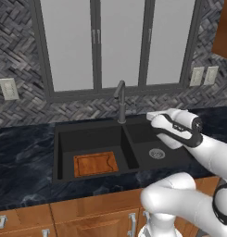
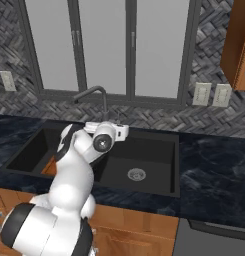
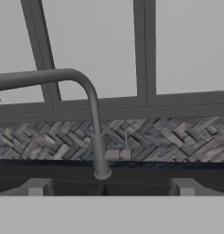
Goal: Turn on the sink faucet with hot water and rinse the cutting board for ten seconds, then turn off the faucet. Push the cutting board to reach the water if necessary.
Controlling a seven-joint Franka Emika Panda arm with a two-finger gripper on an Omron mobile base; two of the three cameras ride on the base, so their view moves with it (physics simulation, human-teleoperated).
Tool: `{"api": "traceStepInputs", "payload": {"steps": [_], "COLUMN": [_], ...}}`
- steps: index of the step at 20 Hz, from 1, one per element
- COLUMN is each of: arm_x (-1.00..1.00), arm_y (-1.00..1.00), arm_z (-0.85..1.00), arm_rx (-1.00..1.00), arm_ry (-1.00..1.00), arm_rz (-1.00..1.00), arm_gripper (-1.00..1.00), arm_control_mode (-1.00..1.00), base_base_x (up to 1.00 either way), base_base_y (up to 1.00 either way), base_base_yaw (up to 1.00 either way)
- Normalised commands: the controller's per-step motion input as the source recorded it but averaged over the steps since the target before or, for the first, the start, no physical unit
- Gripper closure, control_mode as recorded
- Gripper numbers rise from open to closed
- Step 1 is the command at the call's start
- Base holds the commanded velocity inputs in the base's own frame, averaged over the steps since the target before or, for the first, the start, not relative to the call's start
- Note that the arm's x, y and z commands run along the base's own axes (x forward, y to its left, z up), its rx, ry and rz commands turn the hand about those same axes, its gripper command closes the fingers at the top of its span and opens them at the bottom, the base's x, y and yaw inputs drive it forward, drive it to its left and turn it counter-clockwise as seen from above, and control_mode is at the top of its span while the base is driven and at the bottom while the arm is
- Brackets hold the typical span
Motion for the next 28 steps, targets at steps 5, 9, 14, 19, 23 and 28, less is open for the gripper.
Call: {"api": "traceStepInputs", "payload": {"steps": [5, 9, 14, 19, 23, 28], "arm_x": [0.23, 0.21, 0.24, 0.17, 0.09, 0.14], "arm_y": [0.00, 0.00, 0.00, 0.00, 0.00, 0.00], "arm_z": [-0.18, -0.17, -0.20, -0.10, -0.02, -0.02], "arm_rx": [0.00, 0.00, 0.00, 0.00, 0.00, 0.00], "arm_ry": [0.00, 0.00, -0.01, 0.00, 0.00, 0.00], "arm_rz": [0.00, 0.00, 0.00, 0.00, 0.00, 0.00], "arm_gripper": [-1.00, -1.00, -1.00, -1.00, -1.00, -1.00], "arm_control_mode": [-1.00, -1.00, -1.00, -1.00, -1.00, -1.00], "base_base_x": [0.00, 0.00, 0.00, 0.00, 0.00, 0.00], "base_base_y": [0.00, 0.00, 0.00, 0.00, 0.00, 0.00], "base_base_yaw": [0.00, 0.00, 0.00, 0.00, 0.00, 0.00]}}
